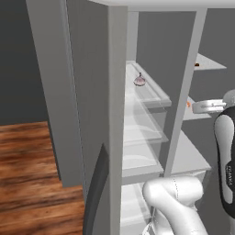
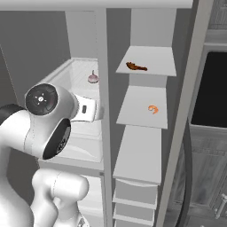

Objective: There's a chicken drumstick in the fridge that needs to be moved to the freezer for freezing. Pick up the chicken drumstick from the fridge, place it on any shelf in the freezer, and close the fridge and freezer doors when done.

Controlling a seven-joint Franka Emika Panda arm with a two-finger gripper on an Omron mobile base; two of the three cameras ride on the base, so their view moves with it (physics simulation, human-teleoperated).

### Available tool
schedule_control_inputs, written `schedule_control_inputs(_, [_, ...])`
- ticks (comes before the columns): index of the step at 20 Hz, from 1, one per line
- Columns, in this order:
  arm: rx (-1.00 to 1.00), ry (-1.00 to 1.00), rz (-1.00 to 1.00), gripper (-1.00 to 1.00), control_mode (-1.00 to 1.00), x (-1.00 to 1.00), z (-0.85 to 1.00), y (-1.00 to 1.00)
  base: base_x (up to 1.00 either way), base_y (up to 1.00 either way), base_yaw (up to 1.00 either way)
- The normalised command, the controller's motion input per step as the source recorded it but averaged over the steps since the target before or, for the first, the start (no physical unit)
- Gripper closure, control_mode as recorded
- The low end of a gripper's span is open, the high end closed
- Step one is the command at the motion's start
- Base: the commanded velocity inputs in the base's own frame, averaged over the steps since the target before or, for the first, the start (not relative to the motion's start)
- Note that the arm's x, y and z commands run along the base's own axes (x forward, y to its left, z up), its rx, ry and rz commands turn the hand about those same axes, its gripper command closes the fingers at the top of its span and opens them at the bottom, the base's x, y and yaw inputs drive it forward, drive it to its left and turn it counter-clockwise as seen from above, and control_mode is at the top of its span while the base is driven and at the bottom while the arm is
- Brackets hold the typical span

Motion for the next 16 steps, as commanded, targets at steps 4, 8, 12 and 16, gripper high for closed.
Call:
schedule_control_inputs(4, [0.15, 0.00, -0.12, -1.00, -1.00, -0.21, -0.35, 0.26, 0.00, 0.00, 0.00])
schedule_control_inputs(8, [0.12, 0.00, -0.13, -1.00, -1.00, -0.25, -0.19, 0.09, 0.00, 0.00, 0.00])
schedule_control_inputs(12, [0.10, 0.00, -0.10, -1.00, -1.00, -0.36, -0.07, 0.09, 0.00, 0.00, 0.00])
schedule_control_inputs(16, [0.00, 0.00, 0.00, -1.00, 1.00, 0.00, 0.00, 0.00, -0.76, 0.00, -0.05])
